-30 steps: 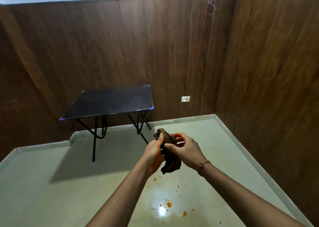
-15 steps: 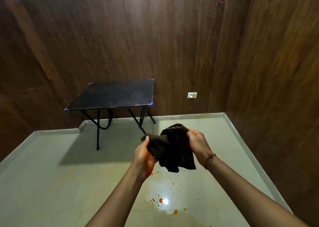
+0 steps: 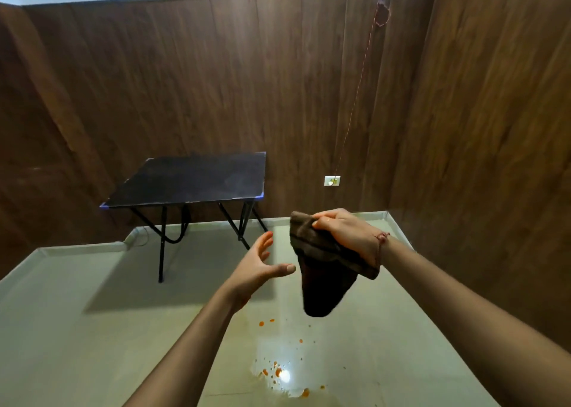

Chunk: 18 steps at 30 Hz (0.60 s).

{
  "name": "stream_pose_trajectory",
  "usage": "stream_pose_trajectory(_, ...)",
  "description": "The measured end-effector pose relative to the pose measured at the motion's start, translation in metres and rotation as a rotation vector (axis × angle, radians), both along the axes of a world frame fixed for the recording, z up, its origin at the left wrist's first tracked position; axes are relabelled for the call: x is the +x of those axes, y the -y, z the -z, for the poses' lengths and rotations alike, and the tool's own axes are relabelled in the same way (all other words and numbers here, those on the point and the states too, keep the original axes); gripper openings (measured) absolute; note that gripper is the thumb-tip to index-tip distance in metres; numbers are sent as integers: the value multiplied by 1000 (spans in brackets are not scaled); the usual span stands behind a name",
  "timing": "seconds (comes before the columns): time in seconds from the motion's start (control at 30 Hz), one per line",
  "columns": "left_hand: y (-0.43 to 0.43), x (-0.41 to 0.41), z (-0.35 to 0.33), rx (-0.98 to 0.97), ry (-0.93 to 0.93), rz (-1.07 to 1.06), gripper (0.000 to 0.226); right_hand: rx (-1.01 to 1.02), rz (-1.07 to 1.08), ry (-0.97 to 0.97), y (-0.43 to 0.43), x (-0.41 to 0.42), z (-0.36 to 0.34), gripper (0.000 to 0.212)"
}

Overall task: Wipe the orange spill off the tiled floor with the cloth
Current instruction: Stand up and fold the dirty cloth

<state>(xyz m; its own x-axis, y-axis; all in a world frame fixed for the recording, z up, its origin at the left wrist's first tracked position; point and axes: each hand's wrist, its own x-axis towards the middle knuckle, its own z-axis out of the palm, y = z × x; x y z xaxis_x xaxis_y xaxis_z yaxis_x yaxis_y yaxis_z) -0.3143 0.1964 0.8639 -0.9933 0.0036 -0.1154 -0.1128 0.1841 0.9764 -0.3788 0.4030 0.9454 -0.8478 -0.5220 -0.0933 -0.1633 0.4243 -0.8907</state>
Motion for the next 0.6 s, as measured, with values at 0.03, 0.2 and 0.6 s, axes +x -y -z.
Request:
stream_pose_trajectory(0.03, -2, -5, -14, 12, -71, 111, 100, 52, -74, 0, 2, 1, -9, 30)
stream_pose_trajectory(0.2, -24, -21, -75, 112, -166, 307, 34, -167, -64, -39, -13, -17, -54, 26)
stream_pose_trajectory(0.6, 7, -27, 1, 482, 299, -127, 29, -579, 347, 547, -12, 44, 105, 22)
